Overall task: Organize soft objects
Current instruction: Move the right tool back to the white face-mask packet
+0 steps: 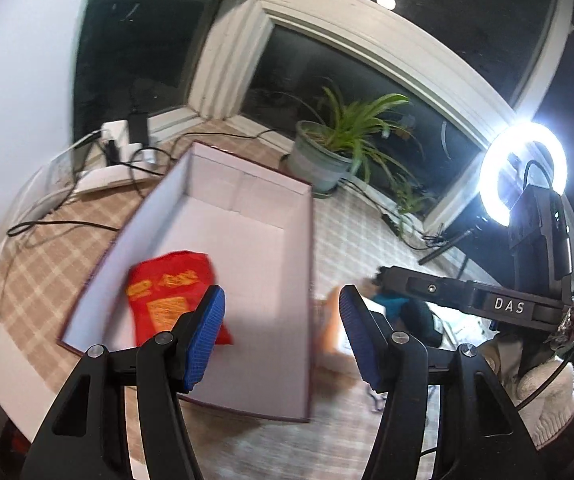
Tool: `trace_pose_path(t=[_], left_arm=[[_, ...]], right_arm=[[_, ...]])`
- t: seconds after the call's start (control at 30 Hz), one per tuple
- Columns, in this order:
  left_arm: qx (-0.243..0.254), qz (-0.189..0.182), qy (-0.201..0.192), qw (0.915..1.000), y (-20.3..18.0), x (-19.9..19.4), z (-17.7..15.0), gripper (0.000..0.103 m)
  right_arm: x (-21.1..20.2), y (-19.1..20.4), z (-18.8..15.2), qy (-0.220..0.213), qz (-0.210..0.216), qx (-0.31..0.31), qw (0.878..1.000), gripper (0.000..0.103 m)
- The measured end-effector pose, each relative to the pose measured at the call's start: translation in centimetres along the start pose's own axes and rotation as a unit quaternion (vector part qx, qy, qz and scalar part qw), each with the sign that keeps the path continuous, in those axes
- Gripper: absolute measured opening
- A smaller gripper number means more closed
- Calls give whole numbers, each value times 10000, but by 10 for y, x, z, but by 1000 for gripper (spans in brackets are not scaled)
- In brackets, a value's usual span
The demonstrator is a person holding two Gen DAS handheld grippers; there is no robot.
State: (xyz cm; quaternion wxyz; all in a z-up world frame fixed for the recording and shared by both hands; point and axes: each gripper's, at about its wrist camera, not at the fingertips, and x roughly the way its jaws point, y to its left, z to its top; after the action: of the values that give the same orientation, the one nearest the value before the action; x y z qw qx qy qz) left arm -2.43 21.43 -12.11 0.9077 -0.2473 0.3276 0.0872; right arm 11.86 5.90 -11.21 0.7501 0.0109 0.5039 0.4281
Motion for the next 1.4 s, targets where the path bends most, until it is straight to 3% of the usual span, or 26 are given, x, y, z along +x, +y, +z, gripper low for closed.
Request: trace_pose_path(t=[0.23,0.53,0.77,1.07,1.4], left_arm=[[171,-275,63,9995,-47,9,-10,59],[472,-674,307,9961,-120,37,-29,59],[637,-963,626,9913,-178,64,-54,59],[729,-1219,1263,9818,-245,110,-96,59],[866,-1267,1769,9722,-292,165,-121,59]], right_arm=[[-55,-56,-26,-266,-151,223,9993,53],[-148,-150,-72,-672,-765,510,9935,53],[-202,-235,-107,-608,-1266,798,9869,53],[-226,-331,-126,-312,-1497,1281,9799,53],[-204,-355,-132,96,-1605,922,9827,53]])
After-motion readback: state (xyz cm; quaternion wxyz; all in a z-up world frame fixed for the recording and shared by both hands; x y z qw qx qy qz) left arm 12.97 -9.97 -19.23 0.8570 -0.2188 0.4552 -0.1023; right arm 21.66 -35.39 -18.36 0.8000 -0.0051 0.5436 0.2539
